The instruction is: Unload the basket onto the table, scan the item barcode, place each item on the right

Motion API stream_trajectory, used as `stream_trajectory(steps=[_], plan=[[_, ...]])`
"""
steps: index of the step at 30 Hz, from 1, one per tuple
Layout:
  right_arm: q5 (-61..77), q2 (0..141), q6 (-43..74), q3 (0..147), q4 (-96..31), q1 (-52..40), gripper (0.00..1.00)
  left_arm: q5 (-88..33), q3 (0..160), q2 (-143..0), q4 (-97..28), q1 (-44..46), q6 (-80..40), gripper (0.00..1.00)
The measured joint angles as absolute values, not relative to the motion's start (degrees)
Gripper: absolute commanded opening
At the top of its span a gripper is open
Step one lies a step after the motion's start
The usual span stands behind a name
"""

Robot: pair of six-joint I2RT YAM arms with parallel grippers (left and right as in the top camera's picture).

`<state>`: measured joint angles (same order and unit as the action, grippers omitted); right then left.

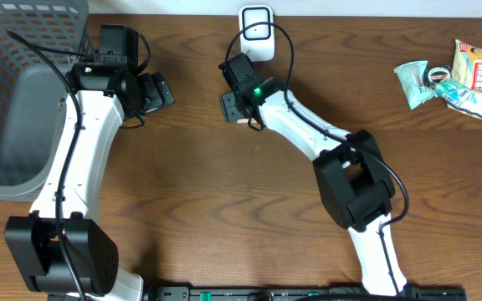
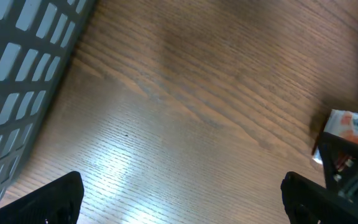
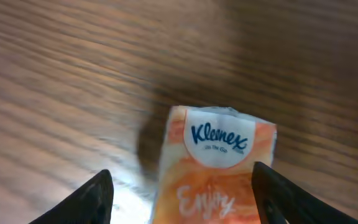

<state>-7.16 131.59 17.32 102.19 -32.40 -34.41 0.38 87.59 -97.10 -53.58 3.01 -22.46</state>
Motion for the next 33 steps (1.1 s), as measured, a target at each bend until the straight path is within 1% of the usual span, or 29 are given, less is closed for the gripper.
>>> stream_trajectory(steps=[1,5,7,11,13,17,20,24,29,33], plan=[[-7.5,131.9,17.3,102.2,-32.4,-34.4,0.58,0.4,87.6,-97.1,-53.6,3.0,-22.5,1.00],[-8.8,132.3,17.1,102.2,-32.4,-34.4,0.57,0.4,87.6,-97.1,-53.6,3.0,-22.5,1.00],[-9.1,132.5,17.0,102.2,-32.4,-34.5,0.49,0.4,87.6,-97.1,-53.6,3.0,-22.5,1.00],[-10.6,132.7,16.6,102.2,-32.7,-34.5,0.29,0.4,87.6,-97.1,-53.6,3.0,-22.5,1.00],[-11.0,132.7,16.3,102.3,-33.2,-34.4,0.20,0.4,87.6,-97.1,-53.6,3.0,-22.5,1.00],[-11.3,132.7,16.4,102.5,-34.0,-34.4,0.12,0.4,87.6,-97.1,-53.6,3.0,-22.5,1.00],[-10.3,132.5,16.5,102.7,-35.1,-34.3,0.01,0.4,87.6,-97.1,-53.6,3.0,-22.5,1.00],[-2.5,131.1,17.0,102.7,-37.1,-32.5,0.01,0.4,87.6,-97.1,-53.6,3.0,-22.5,1.00],[17.1,129.1,17.1,102.5,-36.5,-27.6,0.01,0.4,87.6,-97.1,-53.6,3.0,-22.4,1.00],[29.2,128.6,17.1,102.5,-37.8,-24.0,0.01,0.4,87.6,-97.1,-53.6,3.0,-22.4,1.00]])
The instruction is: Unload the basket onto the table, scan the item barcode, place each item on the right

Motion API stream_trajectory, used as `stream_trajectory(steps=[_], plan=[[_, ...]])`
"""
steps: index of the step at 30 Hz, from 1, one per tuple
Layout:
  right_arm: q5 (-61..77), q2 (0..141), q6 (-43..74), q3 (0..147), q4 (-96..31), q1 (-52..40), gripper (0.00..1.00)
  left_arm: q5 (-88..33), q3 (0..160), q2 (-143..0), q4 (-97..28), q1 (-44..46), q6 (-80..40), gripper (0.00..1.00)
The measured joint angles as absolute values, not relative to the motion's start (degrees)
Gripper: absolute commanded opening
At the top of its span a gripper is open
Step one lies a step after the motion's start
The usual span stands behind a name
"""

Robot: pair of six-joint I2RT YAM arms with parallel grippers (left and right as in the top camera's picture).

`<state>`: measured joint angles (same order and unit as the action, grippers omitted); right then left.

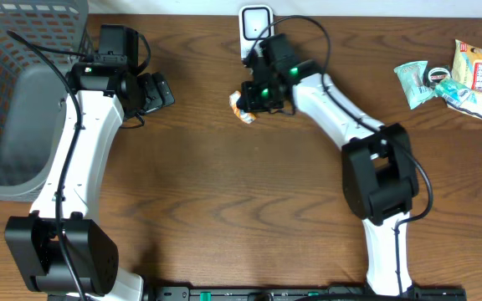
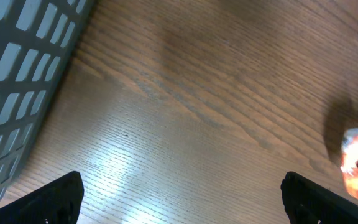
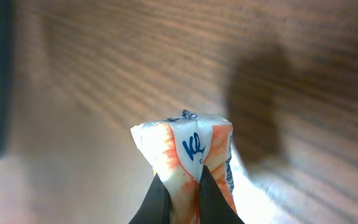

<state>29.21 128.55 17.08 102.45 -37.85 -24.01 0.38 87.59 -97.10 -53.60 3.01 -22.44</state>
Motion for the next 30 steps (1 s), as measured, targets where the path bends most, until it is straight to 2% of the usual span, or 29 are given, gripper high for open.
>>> stream_trajectory(steps=[7,11,14,17,22,28,30], plan=[[44.2,130.4,18.0,101.8,-37.6,-20.5,0.01,0.4,87.6,-97.1,-53.6,3.0,-22.5,1.00],[50.7,136.2,21.1,101.8,-35.6,-20.0,0.01,0.4,87.6,-97.1,-53.6,3.0,-22.5,1.00],[56.6,140.1,22.7,101.8,-34.7,-19.2,0.10,0.4,87.6,-97.1,-53.6,3.0,-22.5,1.00],[59.0,140.4,22.9,101.8,-36.5,-17.2,0.22,0.4,87.6,-97.1,-53.6,3.0,-22.5,1.00],[55.6,139.8,20.4,101.8,-44.8,-13.2,0.38,0.4,87.6,-97.1,-53.6,3.0,-22.5,1.00],[39.2,133.3,17.5,101.8,-54.2,-10.0,0.42,0.4,87.6,-97.1,-53.6,3.0,-22.5,1.00],[35.8,131.3,16.3,101.7,-55.4,-10.2,0.49,0.4,87.6,-97.1,-53.6,3.0,-22.5,1.00]])
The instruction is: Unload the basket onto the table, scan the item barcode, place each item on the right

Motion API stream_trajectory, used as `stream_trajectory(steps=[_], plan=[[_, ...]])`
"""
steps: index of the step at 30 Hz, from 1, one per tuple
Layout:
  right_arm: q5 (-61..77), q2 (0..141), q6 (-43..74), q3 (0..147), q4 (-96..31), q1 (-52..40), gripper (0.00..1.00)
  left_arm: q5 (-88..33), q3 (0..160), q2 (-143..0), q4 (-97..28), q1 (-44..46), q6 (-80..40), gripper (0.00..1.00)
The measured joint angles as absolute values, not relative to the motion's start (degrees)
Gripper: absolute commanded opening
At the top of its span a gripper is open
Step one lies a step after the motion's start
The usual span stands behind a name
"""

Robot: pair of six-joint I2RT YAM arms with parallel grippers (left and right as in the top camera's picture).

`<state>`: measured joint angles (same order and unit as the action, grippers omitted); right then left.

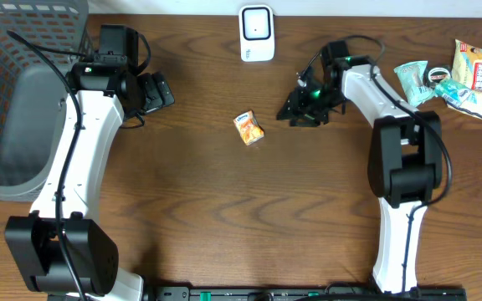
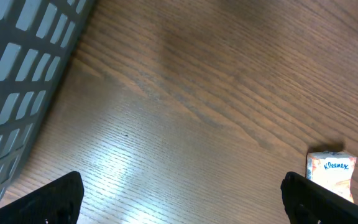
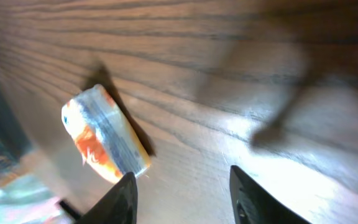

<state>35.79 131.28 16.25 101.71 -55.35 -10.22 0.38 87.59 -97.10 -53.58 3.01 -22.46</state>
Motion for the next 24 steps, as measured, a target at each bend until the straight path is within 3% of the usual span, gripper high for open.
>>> stream_trajectory(steps=[3,5,9,16,17,20,24], plan=[[33.0,128.9,14.5,101.7,-55.2,-11.6,0.65,0.4,87.6,-97.1,-53.6,3.0,-22.5,1.00],[32.1,128.2,13.5,101.7,-54.1,-12.9,0.68,0.4,87.6,-97.1,-53.6,3.0,-22.5,1.00],[30.0,128.1,12.6,101.5,-51.6,-16.5,0.86,0.4,87.6,-97.1,-53.6,3.0,-22.5,1.00],[25.1,128.1,12.1,101.5,-49.1,-21.8,0.77,0.4,87.6,-97.1,-53.6,3.0,-22.5,1.00],[24.7,128.1,11.9,101.5,-48.7,-22.3,0.73,0.4,87.6,-97.1,-53.6,3.0,-22.5,1.00],[23.7,128.1,11.4,101.5,-47.8,-23.1,0.44,0.4,87.6,-97.1,-53.6,3.0,-22.5,1.00],[21.4,128.1,11.7,101.5,-46.9,-23.1,0.45,0.4,87.6,-97.1,-53.6,3.0,-22.5,1.00]])
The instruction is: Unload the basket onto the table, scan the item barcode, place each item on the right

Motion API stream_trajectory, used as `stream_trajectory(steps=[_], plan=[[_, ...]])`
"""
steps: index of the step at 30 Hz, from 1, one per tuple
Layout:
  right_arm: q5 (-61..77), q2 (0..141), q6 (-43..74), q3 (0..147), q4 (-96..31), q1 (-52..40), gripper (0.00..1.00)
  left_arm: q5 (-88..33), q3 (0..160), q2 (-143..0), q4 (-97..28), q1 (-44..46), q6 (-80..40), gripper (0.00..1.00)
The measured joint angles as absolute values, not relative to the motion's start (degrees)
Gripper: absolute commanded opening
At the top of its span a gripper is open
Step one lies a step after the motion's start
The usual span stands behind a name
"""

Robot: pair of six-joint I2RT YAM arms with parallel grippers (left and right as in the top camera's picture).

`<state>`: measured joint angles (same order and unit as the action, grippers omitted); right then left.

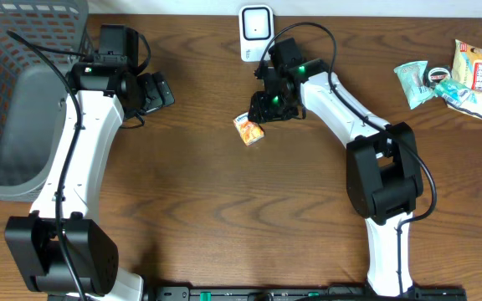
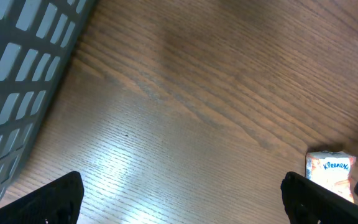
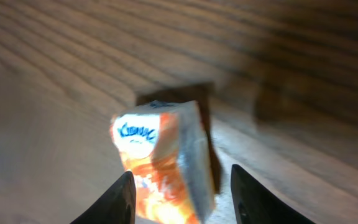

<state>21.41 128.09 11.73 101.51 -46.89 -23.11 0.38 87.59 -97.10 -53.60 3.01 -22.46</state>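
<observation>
An orange and white Kleenex tissue pack (image 1: 248,130) lies on the wooden table, also seen in the left wrist view (image 2: 329,175) and close up in the right wrist view (image 3: 160,158). My right gripper (image 1: 268,107) is open just right of and above the pack, its fingers (image 3: 118,199) on either side of it without gripping. A white barcode scanner (image 1: 256,32) stands at the table's far edge. My left gripper (image 1: 156,92) is open over bare wood to the left.
A grey mesh basket (image 1: 15,92) fills the far left. Several snack packets (image 1: 450,77) lie at the far right. The table (image 1: 224,217) is dark wood.
My right gripper has moved left from the area right of the pack to just beside it, open with its fingers now straddling the pack. The pack has not moved. The left arm is still.
My right gripper was open over the pack left of the scanner. Then it was shut on the pack near the scanner. Then the pack lay on the table with the gripper open well to the right. Now the gripper is back at the pack.
</observation>
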Motion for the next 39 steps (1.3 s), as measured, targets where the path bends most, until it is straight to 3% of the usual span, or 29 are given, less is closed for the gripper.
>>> stream_trajectory(steps=[9,18,27,39], plan=[[19.5,128.4,11.7,101.5,-46.2,-25.0,0.49,0.4,87.6,-97.1,-53.6,3.0,-22.5,1.00],[19.2,130.7,11.5,101.1,-45.7,-26.1,0.33,0.4,87.6,-97.1,-53.6,3.0,-22.5,1.00],[20.9,130.5,11.7,99.1,-43.4,-25.3,0.01,0.4,87.6,-97.1,-53.6,3.0,-22.5,1.00],[40.6,130.9,7.6,97.8,-45.7,-16.6,0.01,0.4,87.6,-97.1,-53.6,3.0,-22.5,1.00]])
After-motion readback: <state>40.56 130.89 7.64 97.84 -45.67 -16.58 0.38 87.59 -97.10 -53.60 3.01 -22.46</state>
